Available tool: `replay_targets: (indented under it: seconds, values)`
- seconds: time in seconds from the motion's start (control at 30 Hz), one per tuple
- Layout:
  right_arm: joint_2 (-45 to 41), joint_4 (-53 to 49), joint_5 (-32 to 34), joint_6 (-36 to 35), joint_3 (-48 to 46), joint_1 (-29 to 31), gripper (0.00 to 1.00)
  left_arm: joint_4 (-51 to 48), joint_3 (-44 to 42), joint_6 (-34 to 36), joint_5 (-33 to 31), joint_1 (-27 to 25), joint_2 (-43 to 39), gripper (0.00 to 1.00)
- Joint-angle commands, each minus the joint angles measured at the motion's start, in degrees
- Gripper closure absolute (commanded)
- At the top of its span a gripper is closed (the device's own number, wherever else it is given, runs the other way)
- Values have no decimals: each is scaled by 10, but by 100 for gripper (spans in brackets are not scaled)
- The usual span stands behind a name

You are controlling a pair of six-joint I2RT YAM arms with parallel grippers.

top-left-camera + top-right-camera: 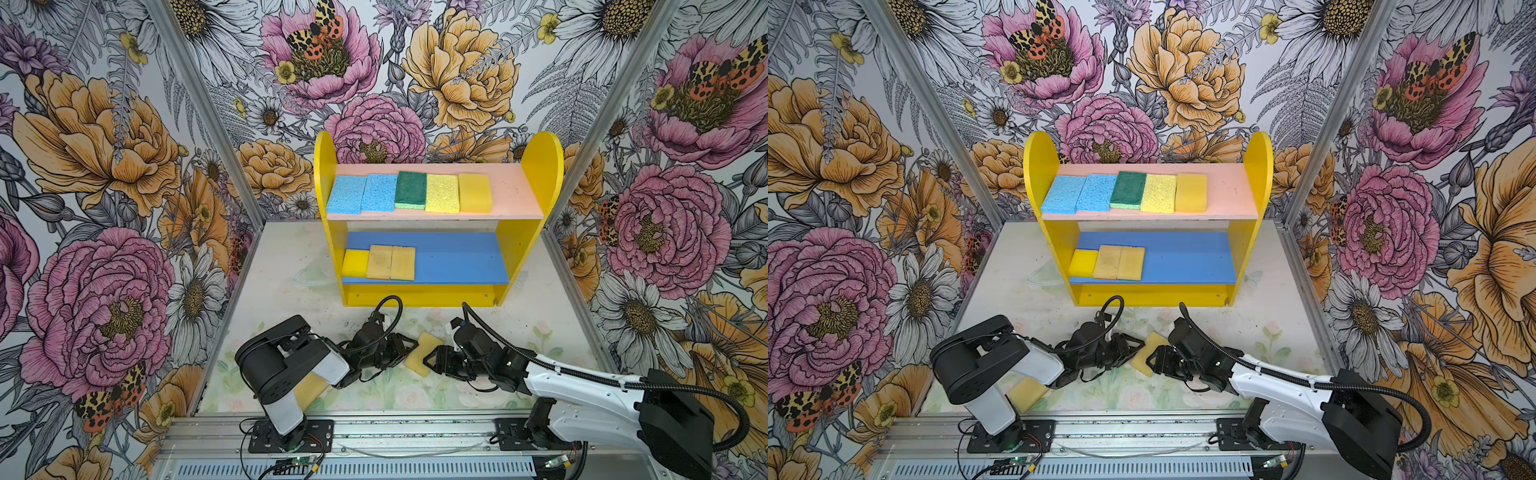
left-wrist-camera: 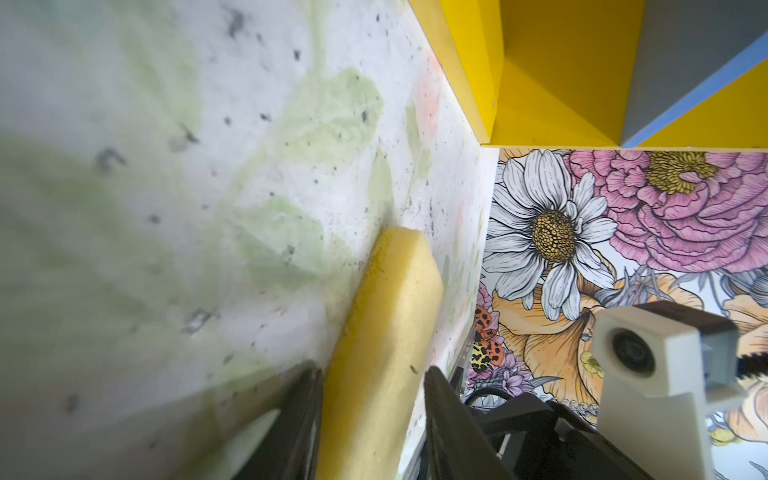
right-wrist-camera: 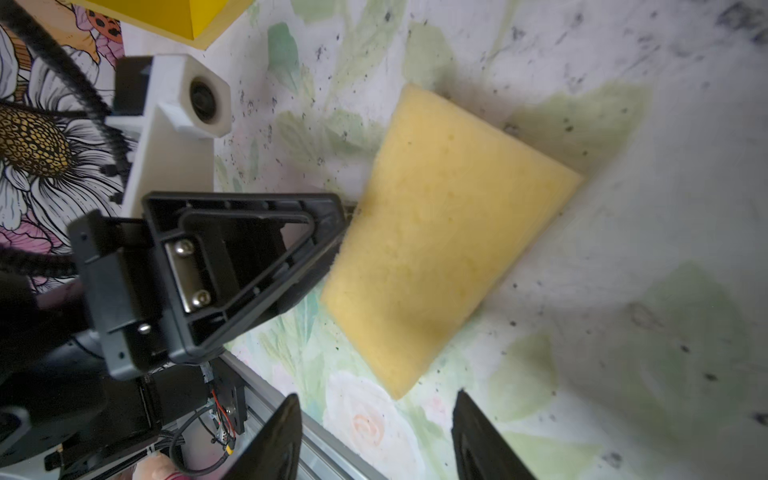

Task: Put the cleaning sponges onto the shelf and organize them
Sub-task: 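Lower both grippers around the pale yellow sponge on the table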

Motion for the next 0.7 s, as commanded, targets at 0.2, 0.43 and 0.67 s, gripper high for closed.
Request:
replay_targets:
  seconds: [0.2, 0.43, 0.67]
  values:
    - [-28, 14, 30, 24, -34, -4, 41, 120, -34, -57, 17, -25, 123, 58]
    - [-40, -30, 51, 29, -39, -16, 41, -8, -19, -10, 10, -27, 53, 58]
    - [-23, -30, 42, 19, -49, -41, 46, -122, 25, 30, 14, -45, 8, 57]
